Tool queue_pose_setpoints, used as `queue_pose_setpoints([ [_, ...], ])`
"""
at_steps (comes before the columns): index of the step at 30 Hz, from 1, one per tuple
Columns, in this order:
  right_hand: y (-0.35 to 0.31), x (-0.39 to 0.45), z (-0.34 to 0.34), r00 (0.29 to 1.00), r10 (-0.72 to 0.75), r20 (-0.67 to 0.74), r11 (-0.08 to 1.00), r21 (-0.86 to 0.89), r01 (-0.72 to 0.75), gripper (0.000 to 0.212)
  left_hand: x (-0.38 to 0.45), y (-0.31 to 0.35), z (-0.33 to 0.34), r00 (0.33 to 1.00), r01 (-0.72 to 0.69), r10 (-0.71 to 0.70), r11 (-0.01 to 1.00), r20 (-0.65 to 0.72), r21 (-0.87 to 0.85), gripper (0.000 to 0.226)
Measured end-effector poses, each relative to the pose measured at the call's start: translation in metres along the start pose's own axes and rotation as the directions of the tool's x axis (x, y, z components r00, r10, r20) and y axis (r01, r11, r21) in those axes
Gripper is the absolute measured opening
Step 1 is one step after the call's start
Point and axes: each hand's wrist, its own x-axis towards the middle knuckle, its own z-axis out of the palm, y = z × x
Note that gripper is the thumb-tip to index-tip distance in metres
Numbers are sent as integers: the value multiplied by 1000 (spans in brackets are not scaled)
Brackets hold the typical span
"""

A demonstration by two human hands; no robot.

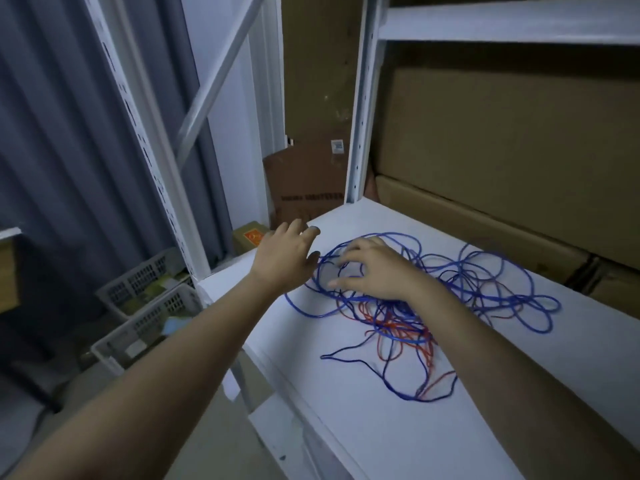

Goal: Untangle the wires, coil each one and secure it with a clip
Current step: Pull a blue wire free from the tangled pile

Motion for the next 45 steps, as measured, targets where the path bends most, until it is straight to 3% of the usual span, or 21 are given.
queue_pose_setpoints([
  [4,-3,3,20,995,11,101,986,-164,6,54,-14,-8,24,986,-167,169,977,-1,-129,34],
  [7,2,-5,18,999,0,-39,997,-81,-3,42,-26,-4,37,933,-353,323,908,-161,-223,28],
  [11,9,-41,8,960,4,-279,990,-137,-44,30,-40,0,39,777,-626,592,686,-215,-372,36],
  [16,-16,-91,34,898,108,-427,942,-244,-230,27,-49,2,46,587,-760,793,471,-162,-448,46],
  [18,-35,-109,46,817,175,-549,909,-229,-349,27,-54,2,53,528,-803,830,420,-178,-423,40],
  [21,-69,-139,67,679,323,-659,876,-64,-479,32,-61,4,54,575,-753,797,425,-187,-503,50],
  [23,-85,-151,80,714,455,-533,857,46,-513,33,-63,7,50,631,-688,754,439,-179,-578,50],
  [25,-91,-156,90,734,549,-400,816,64,-575,25,-61,13,43,671,-606,726,419,-151,-675,34],
  [29,-94,-158,72,664,691,-284,721,208,-661,13,-48,28,17,737,-561,629,366,-247,-742,30],
  [32,-91,-161,43,646,754,-121,633,397,-664,8,-34,41,2,778,-566,549,398,-306,-722,34],
  [34,-86,-166,30,640,766,-65,599,434,-673,12,-23,48,-7,804,-551,503,430,-317,-715,29],
  [36,-77,-172,23,588,783,-202,612,423,-668,9,-14,53,-15,820,-541,469,445,-330,-714,29],
  [38,-68,-179,17,476,783,-400,621,480,-619,9,-5,57,-26,831,-540,427,464,-357,-702,28],
  [41,-56,-183,0,336,768,-546,636,584,-504,6,8,61,-35,859,-507,360,500,-364,-702,27],
  [43,-51,-178,-16,285,736,-614,670,598,-440,9,16,65,-42,867,-497,329,510,-374,-702,28],
  [45,-48,-166,-39,280,698,-659,711,591,-381,16,26,69,-52,875,-484,281,499,-395,-718,30],
])
